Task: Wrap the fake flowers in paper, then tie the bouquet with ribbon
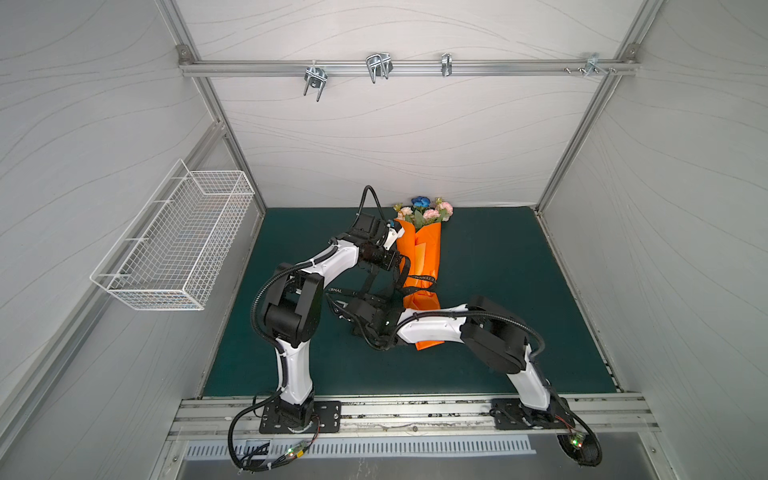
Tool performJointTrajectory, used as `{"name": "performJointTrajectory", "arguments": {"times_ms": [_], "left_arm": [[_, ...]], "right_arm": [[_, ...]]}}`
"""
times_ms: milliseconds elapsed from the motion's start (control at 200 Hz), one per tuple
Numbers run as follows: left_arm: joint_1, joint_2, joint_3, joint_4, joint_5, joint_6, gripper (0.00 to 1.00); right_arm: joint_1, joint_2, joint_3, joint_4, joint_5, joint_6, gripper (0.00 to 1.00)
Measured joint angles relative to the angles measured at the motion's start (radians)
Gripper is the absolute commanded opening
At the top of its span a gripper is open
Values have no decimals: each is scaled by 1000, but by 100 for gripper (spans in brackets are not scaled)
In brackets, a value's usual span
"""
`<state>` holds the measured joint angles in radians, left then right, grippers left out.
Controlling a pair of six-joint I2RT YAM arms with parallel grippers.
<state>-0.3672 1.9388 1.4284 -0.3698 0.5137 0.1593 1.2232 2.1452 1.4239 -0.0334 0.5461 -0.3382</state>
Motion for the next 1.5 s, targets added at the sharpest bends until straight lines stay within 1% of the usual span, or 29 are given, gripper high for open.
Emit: {"name": "performJointTrajectory", "arguments": {"times_ms": [70,85,140,165,200,235,240,255,270,285,310,440,530,750,945,1080,1190,1220,1321,1331,1361,1416,1471,1481,1501], "left_arm": [[0,1,0,0,3,-1,0],[0,1,0,0,3,-1,0],[0,3,0,0,4,-3,0],[0,3,1,0,5,-4,0],[0,6,2,0,5,-4,0],[0,8,2,0,6,-5,0],[0,9,2,0,6,-5,0],[0,10,2,0,6,-5,0],[0,11,2,0,7,-5,0],[0,11,2,0,7,-5,0],[0,13,2,0,7,-5,0],[0,14,2,0,7,-4,0],[0,13,2,0,6,-3,0],[0,13,2,2,3,-3,0],[0,12,-14,16,-6,-3,0],[0,-3,-53,39,-16,-3,0],[0,-18,-84,39,-29,-2,0],[0,-19,-88,39,-32,-1,0],[0,-21,-93,41,-39,4,0],[0,-21,-94,42,-40,4,0],[0,-24,-98,46,-42,5,0],[0,-33,-108,47,-47,6,0],[0,-46,-120,48,-51,6,0],[0,-48,-121,49,-51,7,0],[0,-52,-126,50,-52,8,0]], "right_arm": [[-16,19,26,-2,-4,-2,67],[-20,23,32,-2,-6,-9,64],[-32,40,51,-4,-14,-2,57],[-36,47,59,-7,-23,-3,53],[-42,55,67,-10,-33,-1,41],[-46,60,72,-13,-43,1,24],[-47,61,73,-14,-45,5,23],[-48,61,74,-16,-49,-3,14],[-50,63,75,-19,-53,0,8],[-52,63,75,-21,-56,3,3],[-54,63,75,-25,-61,2,0],[-49,53,55,-28,-77,4,0],[-37,11,10,-31,-78,5,0],[-29,-181,-67,-26,-83,18,0],[-30,-341,-148,1,-75,70,0],[-49,-483,-278,10,-48,164,0],[-107,-631,-408,4,-34,309,0],[-131,-666,-439,0,-34,355,8],[-238,-780,-554,-11,-35,544,9],[-250,-789,-566,-11,-35,558,11],[-280,-813,-597,-20,-35,619,23],[-327,-853,-657,-47,-36,722,33],[-359,-886,-712,-82,-37,828,52],[-362,-891,-722,-92,-38,837,54],[-370,-903,-739,-105,-36,877,54]]}}
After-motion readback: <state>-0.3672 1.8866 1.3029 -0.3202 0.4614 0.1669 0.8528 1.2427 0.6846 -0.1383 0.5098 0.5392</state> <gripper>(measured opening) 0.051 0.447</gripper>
